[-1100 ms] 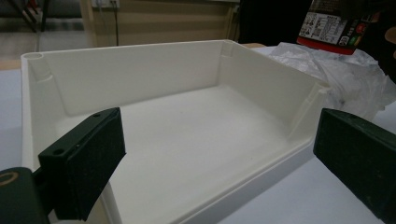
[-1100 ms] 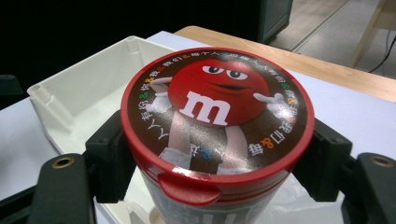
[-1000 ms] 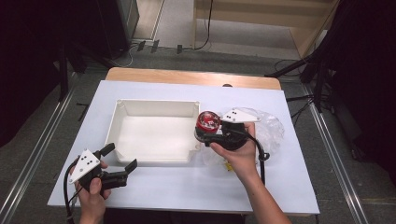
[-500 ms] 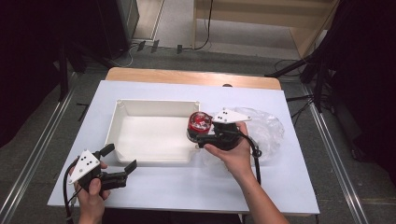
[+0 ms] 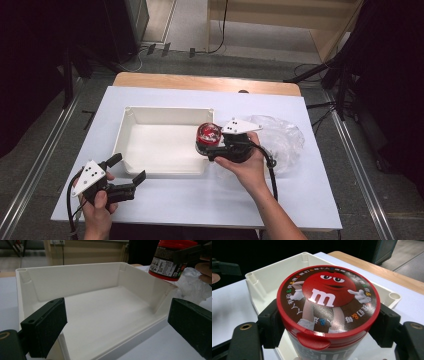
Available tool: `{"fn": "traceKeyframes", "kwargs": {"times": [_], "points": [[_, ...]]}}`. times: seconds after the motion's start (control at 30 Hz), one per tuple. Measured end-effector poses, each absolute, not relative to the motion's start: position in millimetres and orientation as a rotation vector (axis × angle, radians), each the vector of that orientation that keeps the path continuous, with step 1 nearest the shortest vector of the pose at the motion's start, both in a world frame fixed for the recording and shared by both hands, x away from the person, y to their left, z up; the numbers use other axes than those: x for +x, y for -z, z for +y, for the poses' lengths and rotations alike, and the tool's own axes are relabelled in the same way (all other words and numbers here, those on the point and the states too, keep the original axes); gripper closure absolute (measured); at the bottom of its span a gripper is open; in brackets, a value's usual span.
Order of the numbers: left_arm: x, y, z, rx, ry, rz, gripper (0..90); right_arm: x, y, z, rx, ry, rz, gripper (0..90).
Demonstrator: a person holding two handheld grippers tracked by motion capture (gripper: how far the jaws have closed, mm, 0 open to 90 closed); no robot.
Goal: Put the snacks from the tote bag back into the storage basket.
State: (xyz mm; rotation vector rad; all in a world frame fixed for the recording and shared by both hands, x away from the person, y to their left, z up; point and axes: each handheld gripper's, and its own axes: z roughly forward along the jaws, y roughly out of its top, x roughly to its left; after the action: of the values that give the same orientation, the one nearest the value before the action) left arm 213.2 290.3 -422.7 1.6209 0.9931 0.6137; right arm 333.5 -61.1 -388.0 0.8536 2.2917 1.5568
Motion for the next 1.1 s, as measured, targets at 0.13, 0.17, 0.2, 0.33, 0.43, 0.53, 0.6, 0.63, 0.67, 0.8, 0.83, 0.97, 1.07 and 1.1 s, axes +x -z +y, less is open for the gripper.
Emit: {"fn": "traceKeyframes", "kwargs": {"times": [0.13, 0.17, 0.2, 0.33, 0.43, 0.53, 0.6, 0.63, 0.67, 0.8, 0.83, 0.97, 1.07, 1.1], "points": [[214.0, 423.6, 289.1, 1.630, -0.607, 0.996, 2.7, 333.8, 389.7, -56.5, 0.854, -1.549, 2.298, 25.8], [214.2, 423.8, 288.7, 1.630, -0.606, 0.995, 2.7, 333.6, 389.8, -55.3, 0.852, -1.551, 2.301, 25.8], [214.3, 423.9, 288.4, 1.632, -0.608, 0.995, 2.7, 333.5, 390.1, -54.3, 0.847, -1.551, 2.302, 25.8], [214.8, 424.1, 288.2, 1.631, -0.607, 0.995, 2.7, 333.1, 391.5, -50.3, 0.830, -1.547, 2.311, 25.8], [214.9, 424.4, 288.5, 1.631, -0.608, 0.997, 2.7, 332.8, 393.6, -47.0, 0.817, -1.536, 2.321, 25.9], [215.2, 424.7, 288.7, 1.629, -0.608, 0.998, 2.7, 333.8, 396.4, -44.4, 0.806, -1.519, 2.329, 25.8], [215.5, 425.0, 289.1, 1.630, -0.605, 0.998, 2.7, 334.6, 398.1, -43.3, 0.807, -1.509, 2.330, 25.8], [215.6, 425.1, 289.3, 1.634, -0.605, 0.999, 2.7, 335.1, 398.8, -42.8, 0.805, -1.506, 2.331, 25.8], [215.7, 425.2, 289.3, 1.634, -0.605, 1.000, 2.7, 335.4, 399.7, -42.4, 0.807, -1.501, 2.334, 25.8], [216.0, 425.7, 288.4, 1.634, -0.605, 1.000, 2.7, 335.7, 402.3, -40.7, 0.799, -1.478, 2.349, 25.8], [216.2, 425.7, 288.3, 1.637, -0.604, 0.997, 2.7, 335.7, 402.7, -40.6, 0.797, -1.473, 2.353, 25.8], [216.2, 425.7, 288.2, 1.637, -0.605, 0.998, 2.7, 336.2, 404.7, -39.8, 0.793, -1.462, 2.359, 25.8], [216.1, 425.8, 288.3, 1.636, -0.603, 1.001, 2.7, 336.8, 406.1, -40.2, 0.795, -1.447, 2.366, 25.8], [216.1, 425.8, 288.3, 1.636, -0.603, 1.001, 2.7, 337.2, 407.1, -40.1, 0.795, -1.443, 2.366, 25.8]]}}
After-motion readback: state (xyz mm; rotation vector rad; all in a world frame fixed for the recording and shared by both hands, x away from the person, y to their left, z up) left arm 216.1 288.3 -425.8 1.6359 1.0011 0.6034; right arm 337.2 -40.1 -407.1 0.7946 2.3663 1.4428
